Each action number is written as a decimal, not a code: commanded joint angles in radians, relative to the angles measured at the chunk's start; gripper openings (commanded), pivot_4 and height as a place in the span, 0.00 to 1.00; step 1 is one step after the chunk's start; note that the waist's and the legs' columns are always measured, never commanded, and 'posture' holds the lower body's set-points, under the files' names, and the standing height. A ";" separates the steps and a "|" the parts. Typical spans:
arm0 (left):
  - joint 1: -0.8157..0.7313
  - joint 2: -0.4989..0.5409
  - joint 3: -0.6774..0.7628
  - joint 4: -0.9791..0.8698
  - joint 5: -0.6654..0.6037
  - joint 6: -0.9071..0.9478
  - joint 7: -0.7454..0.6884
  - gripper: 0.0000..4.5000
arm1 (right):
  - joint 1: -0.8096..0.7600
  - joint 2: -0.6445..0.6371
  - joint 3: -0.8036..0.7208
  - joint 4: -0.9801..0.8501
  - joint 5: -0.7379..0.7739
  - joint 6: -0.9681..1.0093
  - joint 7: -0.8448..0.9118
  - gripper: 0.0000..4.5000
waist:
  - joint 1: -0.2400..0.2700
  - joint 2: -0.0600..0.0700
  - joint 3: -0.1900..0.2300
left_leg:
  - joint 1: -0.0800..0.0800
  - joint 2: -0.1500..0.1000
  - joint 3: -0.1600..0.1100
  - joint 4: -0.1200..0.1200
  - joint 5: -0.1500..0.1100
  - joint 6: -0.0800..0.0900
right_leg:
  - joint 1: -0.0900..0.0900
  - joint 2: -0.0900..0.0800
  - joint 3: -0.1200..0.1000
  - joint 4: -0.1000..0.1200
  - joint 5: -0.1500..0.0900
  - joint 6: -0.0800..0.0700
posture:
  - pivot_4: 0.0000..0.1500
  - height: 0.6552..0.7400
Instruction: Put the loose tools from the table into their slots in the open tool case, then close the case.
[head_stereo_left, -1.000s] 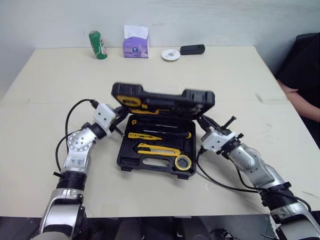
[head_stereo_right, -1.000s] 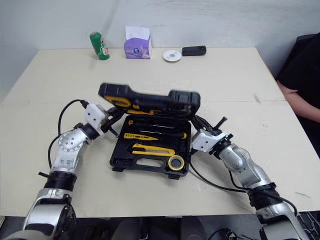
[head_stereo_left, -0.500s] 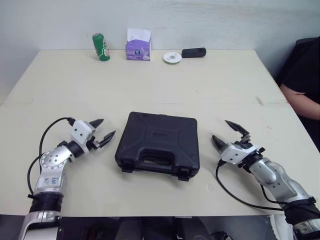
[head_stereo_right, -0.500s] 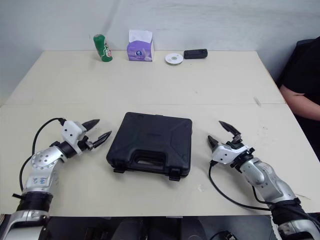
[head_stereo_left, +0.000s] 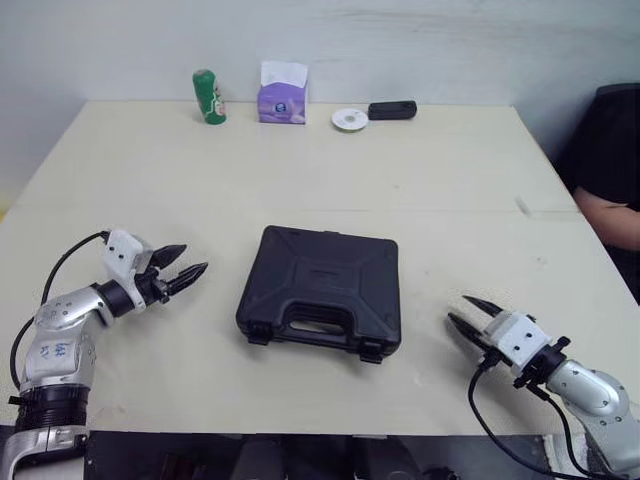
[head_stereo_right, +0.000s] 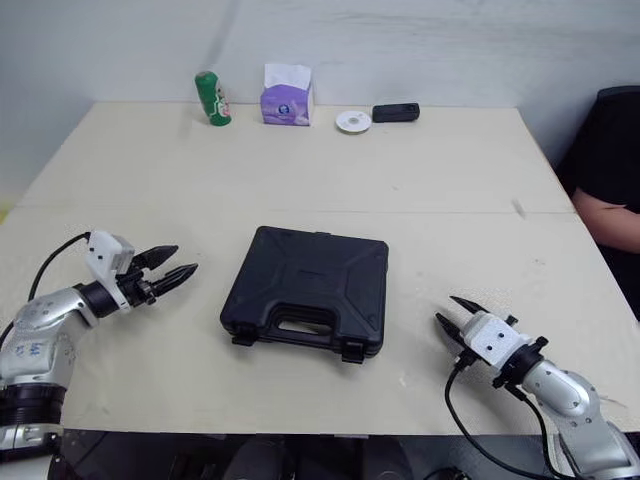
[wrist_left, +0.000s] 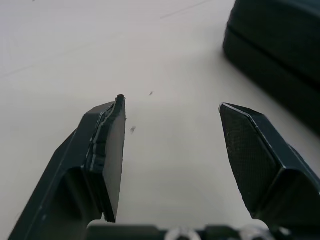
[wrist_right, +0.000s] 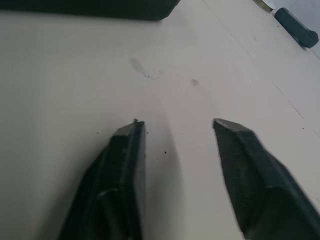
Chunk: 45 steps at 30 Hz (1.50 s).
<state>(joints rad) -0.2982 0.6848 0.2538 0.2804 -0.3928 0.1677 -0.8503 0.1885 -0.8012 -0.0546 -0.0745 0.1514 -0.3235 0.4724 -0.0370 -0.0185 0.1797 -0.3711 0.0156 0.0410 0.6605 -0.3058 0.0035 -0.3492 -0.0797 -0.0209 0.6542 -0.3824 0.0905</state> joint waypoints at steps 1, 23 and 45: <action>-0.025 0.003 0.006 -0.007 -0.014 -0.011 -0.031 0.40 | 0.012 0.007 -0.033 -0.099 0.043 0.051 0.048 0.00 | 0.001 0.000 0.000 | 0.000 0.000 0.000 0.000 0.000 0.000 | 0.000 0.001 0.000 0.000 0.000 0.000 | 1.00 1.00; -0.308 -0.071 -0.264 0.265 0.188 -0.097 -0.195 0.00 | -0.234 0.141 0.177 -0.186 -0.068 0.454 0.151 0.00 | 0.010 -0.001 0.000 | -0.003 0.000 0.002 0.000 0.002 -0.003 | -0.006 0.001 0.001 0.003 0.000 0.000 | 1.00 1.00; 0.256 -0.023 -0.189 -0.354 0.068 0.068 -0.214 0.00 | -0.646 0.216 0.285 0.173 -0.176 0.356 0.350 0.00 | -0.013 0.001 0.001 | -0.003 0.000 0.002 -0.005 0.000 0.000 | -0.008 0.000 0.003 0.001 0.000 0.000 | 1.00 1.00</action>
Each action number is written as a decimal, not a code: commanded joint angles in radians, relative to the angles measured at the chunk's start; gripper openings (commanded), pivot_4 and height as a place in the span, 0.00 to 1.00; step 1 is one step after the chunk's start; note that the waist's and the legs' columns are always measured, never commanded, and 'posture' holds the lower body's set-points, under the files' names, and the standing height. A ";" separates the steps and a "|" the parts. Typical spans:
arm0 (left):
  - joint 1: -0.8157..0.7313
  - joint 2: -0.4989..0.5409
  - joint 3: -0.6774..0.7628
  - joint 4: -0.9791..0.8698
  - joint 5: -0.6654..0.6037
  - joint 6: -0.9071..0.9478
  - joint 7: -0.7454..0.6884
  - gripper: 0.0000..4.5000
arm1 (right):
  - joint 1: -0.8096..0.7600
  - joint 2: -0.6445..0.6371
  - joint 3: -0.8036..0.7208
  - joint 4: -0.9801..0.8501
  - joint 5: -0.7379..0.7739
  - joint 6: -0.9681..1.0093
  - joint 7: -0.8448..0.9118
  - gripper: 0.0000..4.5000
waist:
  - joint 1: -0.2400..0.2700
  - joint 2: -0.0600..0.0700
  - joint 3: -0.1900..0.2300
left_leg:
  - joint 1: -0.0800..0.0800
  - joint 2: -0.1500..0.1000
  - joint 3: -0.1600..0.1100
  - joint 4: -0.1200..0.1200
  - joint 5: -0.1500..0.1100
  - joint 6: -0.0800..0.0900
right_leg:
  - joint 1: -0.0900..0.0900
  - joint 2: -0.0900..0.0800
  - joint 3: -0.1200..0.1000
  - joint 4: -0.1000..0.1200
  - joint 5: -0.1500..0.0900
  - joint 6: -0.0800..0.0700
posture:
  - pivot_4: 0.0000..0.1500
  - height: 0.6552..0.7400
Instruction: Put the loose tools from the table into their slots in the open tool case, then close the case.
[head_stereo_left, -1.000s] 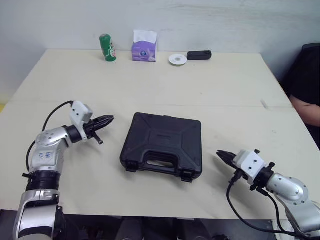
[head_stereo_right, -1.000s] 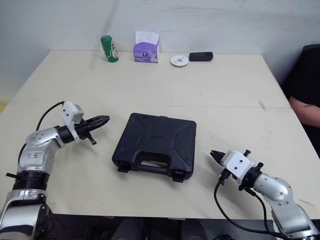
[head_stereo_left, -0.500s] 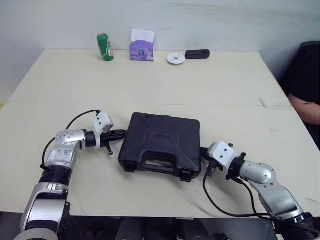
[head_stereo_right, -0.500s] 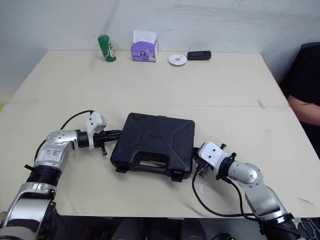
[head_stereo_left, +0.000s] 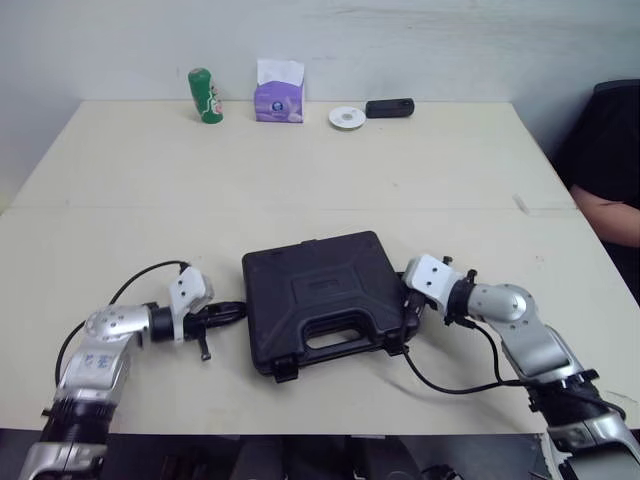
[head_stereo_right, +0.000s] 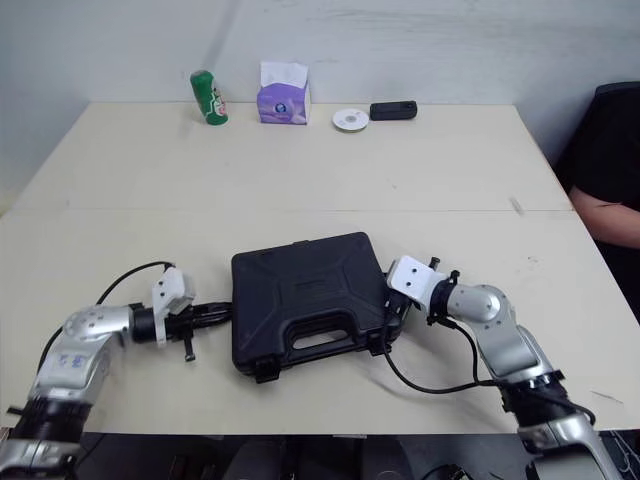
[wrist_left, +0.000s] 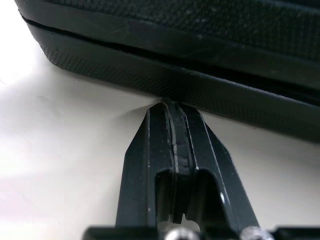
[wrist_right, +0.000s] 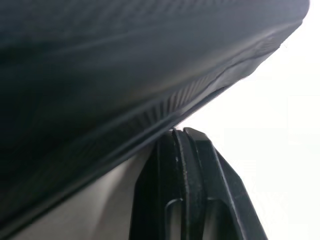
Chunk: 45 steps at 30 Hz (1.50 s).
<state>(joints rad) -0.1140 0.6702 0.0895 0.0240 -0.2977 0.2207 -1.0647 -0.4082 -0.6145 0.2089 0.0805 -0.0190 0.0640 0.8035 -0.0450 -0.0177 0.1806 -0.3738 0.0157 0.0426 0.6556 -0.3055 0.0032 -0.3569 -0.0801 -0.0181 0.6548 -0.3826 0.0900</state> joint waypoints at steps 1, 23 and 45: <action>0.101 -0.009 -0.012 -0.114 -0.023 0.016 0.016 0.00 | -0.065 0.037 0.021 0.037 -0.017 -0.041 0.007 0.00 | -0.006 0.000 0.000 | 0.000 0.000 0.000 -0.001 0.000 0.000 | 0.000 0.000 0.000 0.000 0.000 0.000 | 1.00 1.00; -0.329 0.140 0.168 0.362 -0.151 0.119 -0.040 0.00 | 0.503 -0.220 -0.409 -0.416 0.336 0.178 0.158 0.00 | 0.030 0.001 0.002 | 0.000 0.000 -0.002 -0.006 0.001 0.001 | 0.000 0.000 -0.003 -0.002 0.000 -0.001 | 1.00 1.00; -0.809 -0.101 -0.118 1.071 0.210 -0.394 -0.189 0.00 | 0.614 -0.077 -0.211 -0.578 0.280 0.243 0.008 0.00 | 0.036 -0.011 0.007 | -0.001 -0.001 0.001 -0.003 0.004 -0.004 | -0.002 0.001 -0.003 -0.001 0.000 -0.001 | 1.00 1.00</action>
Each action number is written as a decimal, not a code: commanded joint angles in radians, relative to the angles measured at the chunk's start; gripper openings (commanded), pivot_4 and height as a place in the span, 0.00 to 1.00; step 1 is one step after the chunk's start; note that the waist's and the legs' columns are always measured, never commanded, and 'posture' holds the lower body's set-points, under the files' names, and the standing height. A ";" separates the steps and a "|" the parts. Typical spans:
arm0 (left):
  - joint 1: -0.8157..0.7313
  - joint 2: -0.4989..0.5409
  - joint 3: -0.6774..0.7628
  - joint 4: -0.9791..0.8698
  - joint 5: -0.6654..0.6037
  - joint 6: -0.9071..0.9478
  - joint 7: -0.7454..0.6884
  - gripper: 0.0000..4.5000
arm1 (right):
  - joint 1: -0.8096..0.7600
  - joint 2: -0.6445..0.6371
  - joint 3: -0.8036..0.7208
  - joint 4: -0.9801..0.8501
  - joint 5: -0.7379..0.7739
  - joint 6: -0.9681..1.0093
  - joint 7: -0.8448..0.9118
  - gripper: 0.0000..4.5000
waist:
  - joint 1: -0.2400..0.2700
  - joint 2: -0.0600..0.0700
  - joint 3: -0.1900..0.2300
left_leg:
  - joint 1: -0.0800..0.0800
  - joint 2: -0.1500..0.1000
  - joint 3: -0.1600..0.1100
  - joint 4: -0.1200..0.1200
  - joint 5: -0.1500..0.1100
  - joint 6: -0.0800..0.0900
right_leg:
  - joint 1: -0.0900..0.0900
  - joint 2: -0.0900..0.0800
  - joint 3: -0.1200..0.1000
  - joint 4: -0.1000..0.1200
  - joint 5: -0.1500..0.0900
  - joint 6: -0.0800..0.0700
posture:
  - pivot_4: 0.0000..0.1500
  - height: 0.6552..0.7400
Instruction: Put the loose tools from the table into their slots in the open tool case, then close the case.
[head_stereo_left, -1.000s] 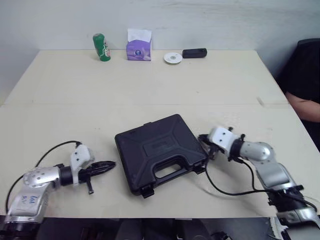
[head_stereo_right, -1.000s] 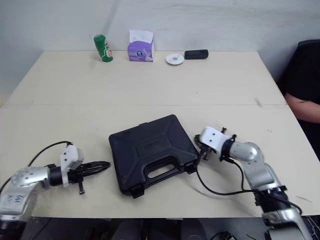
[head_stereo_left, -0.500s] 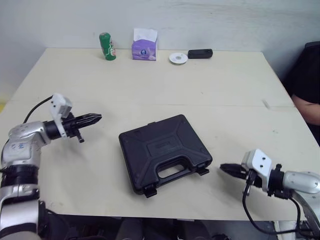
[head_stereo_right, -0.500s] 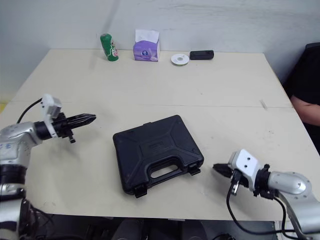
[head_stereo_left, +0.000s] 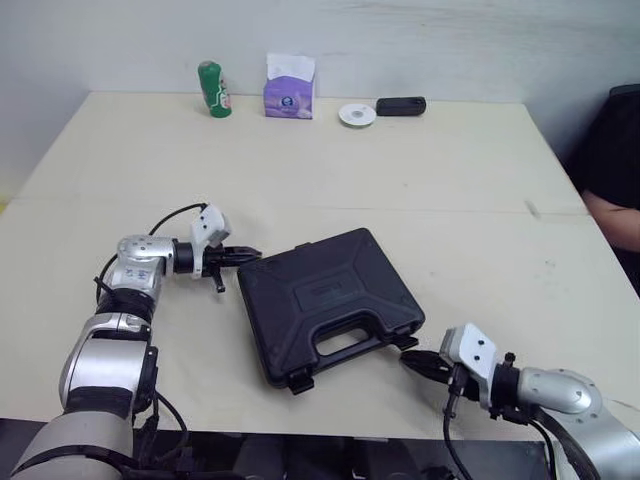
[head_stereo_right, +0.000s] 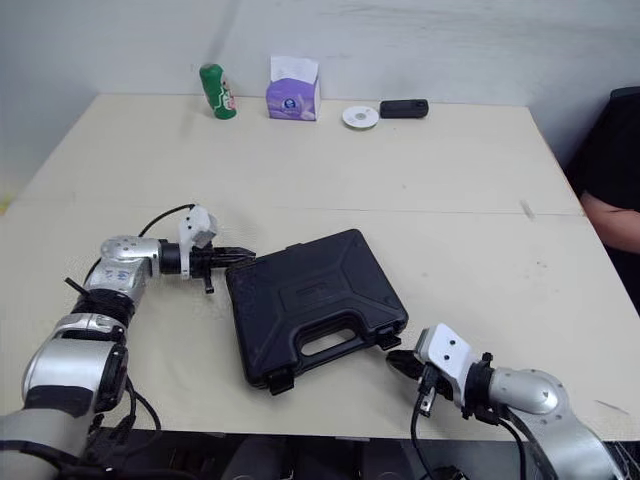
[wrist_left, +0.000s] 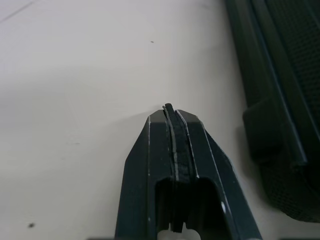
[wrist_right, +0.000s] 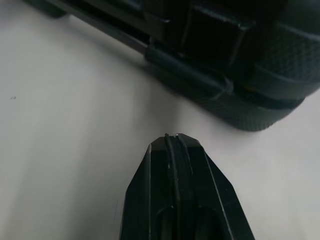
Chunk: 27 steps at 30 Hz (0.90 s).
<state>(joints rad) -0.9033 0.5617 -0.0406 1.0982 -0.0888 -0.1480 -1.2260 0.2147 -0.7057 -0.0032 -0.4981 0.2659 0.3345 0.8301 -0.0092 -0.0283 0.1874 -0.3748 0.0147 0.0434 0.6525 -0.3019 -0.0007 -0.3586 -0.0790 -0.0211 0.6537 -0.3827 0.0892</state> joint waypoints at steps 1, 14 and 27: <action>-0.013 0.009 0.016 -0.008 -0.003 -0.026 -0.041 0.00 | -0.013 0.017 0.004 0.003 -0.008 -0.033 -0.019 0.00 | 0.002 0.000 0.000 | 0.000 0.000 0.000 0.000 0.000 0.000 | 0.000 0.000 0.000 0.000 0.000 0.000 | 1.00 1.00; 0.158 0.055 0.072 -0.198 -0.053 0.008 -0.071 0.00 | -0.173 0.095 0.024 0.098 0.007 -0.037 -0.032 0.00 | -0.020 0.000 0.000 | 0.001 0.000 0.000 -0.001 0.000 0.000 | 0.000 0.000 0.000 0.002 0.000 0.000 | 1.00 1.00; 0.431 0.060 0.162 -0.618 -0.162 0.197 0.075 0.00 | -0.287 0.153 0.020 0.299 -0.067 -0.142 -0.115 0.00 | -0.021 0.000 0.000 | 0.001 0.000 -0.001 -0.001 0.000 0.000 | 0.000 -0.001 0.001 0.002 0.000 0.000 | 1.00 1.00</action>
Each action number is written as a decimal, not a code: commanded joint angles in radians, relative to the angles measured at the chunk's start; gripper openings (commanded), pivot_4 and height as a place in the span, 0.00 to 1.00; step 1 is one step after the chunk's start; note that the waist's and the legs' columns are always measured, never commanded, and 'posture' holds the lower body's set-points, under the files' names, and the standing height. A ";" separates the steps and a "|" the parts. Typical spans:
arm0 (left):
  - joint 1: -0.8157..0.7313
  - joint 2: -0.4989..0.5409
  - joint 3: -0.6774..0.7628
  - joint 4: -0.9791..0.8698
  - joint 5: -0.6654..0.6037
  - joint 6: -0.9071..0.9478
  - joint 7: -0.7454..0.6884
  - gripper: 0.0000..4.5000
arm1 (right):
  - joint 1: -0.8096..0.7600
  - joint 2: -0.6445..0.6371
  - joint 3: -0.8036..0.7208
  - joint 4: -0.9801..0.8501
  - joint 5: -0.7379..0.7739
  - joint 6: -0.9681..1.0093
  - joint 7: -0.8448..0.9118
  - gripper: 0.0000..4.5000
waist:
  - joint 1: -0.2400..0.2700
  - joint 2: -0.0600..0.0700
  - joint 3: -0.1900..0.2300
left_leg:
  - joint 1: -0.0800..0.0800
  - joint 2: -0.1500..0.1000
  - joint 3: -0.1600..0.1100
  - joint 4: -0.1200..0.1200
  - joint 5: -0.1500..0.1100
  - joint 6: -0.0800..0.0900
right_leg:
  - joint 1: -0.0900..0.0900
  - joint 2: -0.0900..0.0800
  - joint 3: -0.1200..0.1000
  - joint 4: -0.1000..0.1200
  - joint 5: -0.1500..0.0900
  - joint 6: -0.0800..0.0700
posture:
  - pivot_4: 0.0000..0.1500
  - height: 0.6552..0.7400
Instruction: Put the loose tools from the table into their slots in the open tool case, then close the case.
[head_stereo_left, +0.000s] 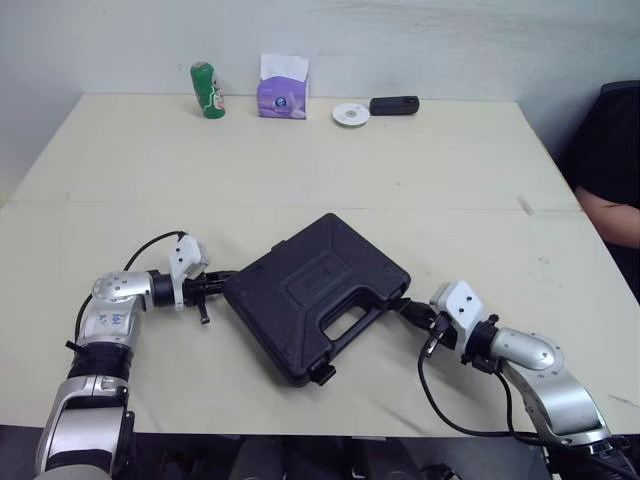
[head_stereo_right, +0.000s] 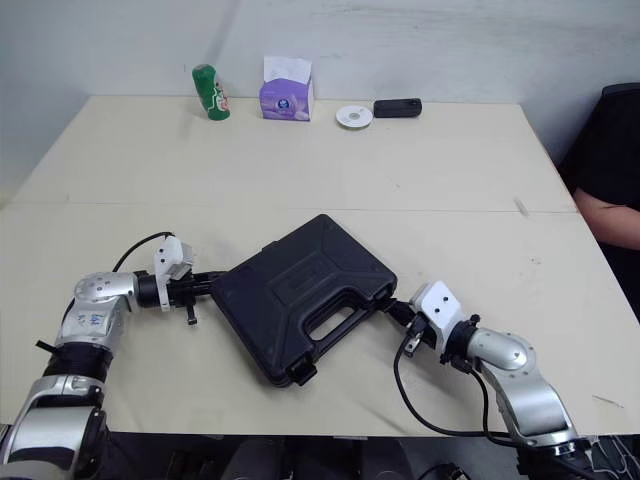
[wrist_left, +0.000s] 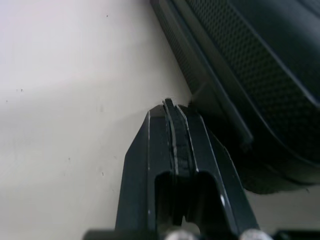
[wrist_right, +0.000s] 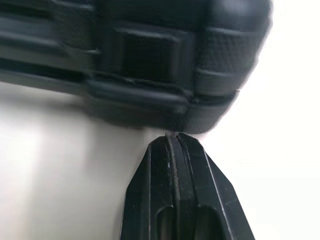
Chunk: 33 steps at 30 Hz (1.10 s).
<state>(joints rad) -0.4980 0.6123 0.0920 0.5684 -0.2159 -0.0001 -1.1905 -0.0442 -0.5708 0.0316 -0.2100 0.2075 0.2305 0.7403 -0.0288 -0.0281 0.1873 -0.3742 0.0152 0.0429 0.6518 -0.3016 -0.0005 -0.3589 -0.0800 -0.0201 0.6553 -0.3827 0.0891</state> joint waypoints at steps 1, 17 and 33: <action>0.035 0.009 0.034 -0.108 -0.038 0.060 0.056 0.00 | -0.034 0.022 -0.014 0.017 -0.011 -0.042 -0.029 0.00 | -0.001 0.000 0.000 | 0.000 0.000 0.000 0.000 0.000 0.000 | 0.000 0.000 0.000 0.000 0.000 0.000 | 1.00 1.00; -0.078 0.022 0.139 -0.392 -0.206 0.216 0.184 0.00 | 0.100 0.006 -0.098 -0.073 -0.017 -0.014 -0.098 0.00 | 0.023 0.000 0.000 | -0.001 -0.001 -0.002 -0.001 0.000 0.000 | 0.001 -0.001 -0.001 -0.002 0.000 0.000 | 1.00 1.00; -0.285 -0.187 -0.360 -0.498 -0.061 0.257 0.042 0.00 | 0.293 0.062 -0.154 -0.260 0.027 -0.100 -0.136 0.00 | 0.007 0.001 0.000 | 0.001 -0.001 0.000 -0.001 0.002 -0.002 | 0.002 0.002 0.001 -0.002 0.000 0.001 | 1.00 1.00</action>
<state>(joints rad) -0.7581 0.4421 -0.2344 0.0868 -0.3055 0.2767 -1.1538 0.2483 -0.5126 -0.1045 -0.4258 0.2127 0.1333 0.6095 -0.0221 -0.0274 0.1875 -0.3738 0.0146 0.0432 0.6509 -0.2995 -0.0023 -0.3567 -0.0776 -0.0187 0.6534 -0.3825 0.0897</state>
